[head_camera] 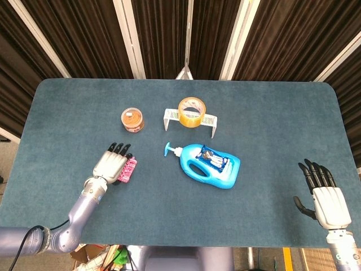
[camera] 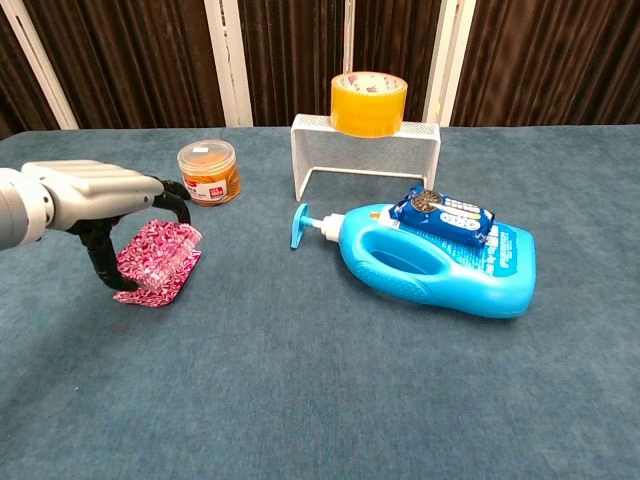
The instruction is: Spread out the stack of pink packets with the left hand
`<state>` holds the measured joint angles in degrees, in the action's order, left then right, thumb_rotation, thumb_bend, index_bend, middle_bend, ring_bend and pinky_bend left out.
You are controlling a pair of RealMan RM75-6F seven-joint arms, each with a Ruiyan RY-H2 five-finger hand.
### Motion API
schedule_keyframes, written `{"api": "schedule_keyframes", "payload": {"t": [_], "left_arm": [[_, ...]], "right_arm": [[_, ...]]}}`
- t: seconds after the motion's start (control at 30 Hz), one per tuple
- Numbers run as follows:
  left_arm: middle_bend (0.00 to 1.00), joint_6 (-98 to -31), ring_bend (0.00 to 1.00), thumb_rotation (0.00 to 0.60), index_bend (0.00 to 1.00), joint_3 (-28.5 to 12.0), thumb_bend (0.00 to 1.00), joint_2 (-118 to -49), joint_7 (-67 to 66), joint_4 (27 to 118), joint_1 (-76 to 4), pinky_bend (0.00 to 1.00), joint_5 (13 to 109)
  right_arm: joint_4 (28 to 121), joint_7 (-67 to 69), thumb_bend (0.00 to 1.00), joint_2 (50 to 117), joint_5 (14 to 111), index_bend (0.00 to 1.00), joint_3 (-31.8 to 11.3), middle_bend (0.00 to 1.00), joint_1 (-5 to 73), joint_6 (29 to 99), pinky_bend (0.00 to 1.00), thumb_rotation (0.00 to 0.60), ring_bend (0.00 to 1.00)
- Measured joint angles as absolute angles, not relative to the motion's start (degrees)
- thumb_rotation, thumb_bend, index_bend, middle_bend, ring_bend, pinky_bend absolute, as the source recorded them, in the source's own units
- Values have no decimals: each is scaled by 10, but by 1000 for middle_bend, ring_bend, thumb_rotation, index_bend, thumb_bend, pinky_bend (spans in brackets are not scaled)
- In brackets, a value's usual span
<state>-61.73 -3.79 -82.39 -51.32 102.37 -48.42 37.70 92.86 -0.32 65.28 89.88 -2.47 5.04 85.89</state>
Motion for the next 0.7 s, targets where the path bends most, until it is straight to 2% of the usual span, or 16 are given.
{"api": "schedule_keyframes", "payload": {"t": [0.37, 0.43, 0.5, 0.7], "left_arm": [[0, -605, 0, 600, 493, -33, 474, -901, -551, 986, -523, 0, 346], [0, -604, 0, 600, 431, -33, 428, -915, -561, 976, -531, 0, 333], [0, -604, 0, 600, 325, -32, 358, -922, -570, 969, -537, 0, 323], [0, -610, 0, 600, 160, -31, 269, -930, -585, 967, -552, 0, 292]], "right_arm": [[926, 8, 363, 653, 900, 0, -28, 0, 49, 865, 87, 600, 0], [925, 10, 363, 653, 901, 0, -28, 0, 49, 867, 87, 600, 0], [924, 11, 363, 653, 901, 0, -28, 0, 49, 868, 87, 600, 0], [925, 13, 363, 653, 903, 0, -29, 0, 49, 869, 87, 600, 0]]}}
